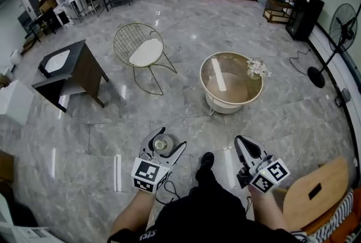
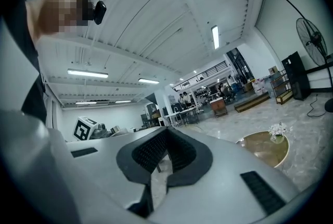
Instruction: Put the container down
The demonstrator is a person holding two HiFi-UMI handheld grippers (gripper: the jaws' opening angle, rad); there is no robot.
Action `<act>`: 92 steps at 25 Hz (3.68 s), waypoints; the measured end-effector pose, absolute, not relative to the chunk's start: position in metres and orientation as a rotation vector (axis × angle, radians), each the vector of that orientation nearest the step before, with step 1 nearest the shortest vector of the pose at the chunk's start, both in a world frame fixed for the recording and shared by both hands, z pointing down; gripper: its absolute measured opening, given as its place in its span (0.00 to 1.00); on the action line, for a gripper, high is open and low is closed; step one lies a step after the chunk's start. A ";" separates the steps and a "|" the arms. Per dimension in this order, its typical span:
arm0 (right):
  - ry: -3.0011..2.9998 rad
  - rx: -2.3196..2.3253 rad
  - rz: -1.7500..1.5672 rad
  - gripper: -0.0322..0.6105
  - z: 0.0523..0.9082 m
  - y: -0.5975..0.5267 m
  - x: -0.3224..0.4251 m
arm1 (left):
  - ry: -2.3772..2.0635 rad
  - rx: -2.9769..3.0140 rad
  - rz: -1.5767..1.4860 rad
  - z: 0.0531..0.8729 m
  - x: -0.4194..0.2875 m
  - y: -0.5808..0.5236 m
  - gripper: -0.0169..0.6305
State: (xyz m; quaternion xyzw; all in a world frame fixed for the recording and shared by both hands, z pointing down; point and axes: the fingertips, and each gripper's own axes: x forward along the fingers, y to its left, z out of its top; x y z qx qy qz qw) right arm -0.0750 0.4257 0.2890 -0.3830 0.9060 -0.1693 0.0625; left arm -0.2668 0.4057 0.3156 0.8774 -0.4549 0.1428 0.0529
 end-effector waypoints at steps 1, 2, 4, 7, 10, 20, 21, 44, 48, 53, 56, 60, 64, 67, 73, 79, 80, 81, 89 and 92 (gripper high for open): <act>2.739 -1.156 -0.513 0.07 0.292 0.416 -0.074 | -1.383 2.665 0.441 0.318 -0.266 0.398 0.56; 2.740 -1.155 -0.514 0.07 0.296 0.406 -0.073 | -1.381 2.663 0.449 0.320 -0.264 0.389 0.56; 2.737 -1.155 -0.518 0.07 0.302 0.386 -0.069 | -1.370 2.663 0.465 0.324 -0.258 0.369 0.56; 2.719 -1.157 -0.530 0.07 0.313 0.351 -0.058 | -1.328 2.675 0.460 0.331 -0.241 0.334 0.56; 2.696 -1.164 -0.565 0.07 0.325 0.308 -0.046 | -1.261 2.689 0.385 0.333 -0.225 0.289 0.56; 2.684 -1.165 -0.624 0.07 0.332 0.165 -0.016 | -1.228 2.677 0.454 0.335 -0.186 0.139 0.56; 2.680 -1.170 -0.629 0.07 0.332 0.154 -0.011 | -1.223 2.677 0.459 0.335 -0.182 0.127 0.56; 2.584 -1.353 -0.577 0.07 0.330 0.038 0.026 | -1.038 2.807 0.431 0.333 -0.127 -0.040 0.56; 2.567 -1.422 -0.581 0.07 0.339 -0.004 0.013 | -0.956 2.832 0.418 0.345 -0.131 -0.091 0.56; 2.521 -1.555 -0.602 0.07 0.352 -0.090 -0.014 | -0.852 2.896 0.436 0.360 -0.146 -0.188 0.56; 2.471 -1.634 -0.630 0.07 0.357 -0.149 -0.039 | -0.775 2.962 0.481 0.362 -0.162 -0.254 0.56; 2.403 -1.725 -0.664 0.07 0.359 -0.213 -0.068 | -0.611 3.003 0.508 0.365 -0.170 -0.320 0.56; 2.328 -1.788 -0.678 0.07 0.363 -0.253 -0.073 | -0.503 3.016 0.546 0.378 -0.164 -0.365 0.56; 2.281 -1.855 -0.694 0.07 0.369 -0.264 -0.063 | -0.454 3.003 0.557 0.387 -0.155 -0.385 0.56; 2.205 -1.948 -0.704 0.07 0.381 -0.266 -0.015 | -0.375 2.983 0.587 0.402 -0.113 -0.394 0.56; 2.179 -1.928 -0.697 0.07 0.389 -0.260 0.036 | -0.356 2.967 0.653 0.412 -0.062 -0.383 0.56; 2.176 -1.923 -0.702 0.07 0.391 -0.259 0.043 | -0.359 2.965 0.661 0.413 -0.055 -0.382 0.56; 2.176 -1.918 -0.710 0.07 0.393 -0.257 0.050 | -0.361 2.963 0.668 0.414 -0.048 -0.382 0.56; 2.205 -1.935 -0.717 0.07 0.406 -0.272 0.090 | -0.334 2.959 0.673 0.435 0.001 -0.394 0.56; 2.209 -1.948 -0.717 0.07 0.411 -0.288 0.096 | -0.317 2.952 0.674 0.448 0.011 -0.408 0.56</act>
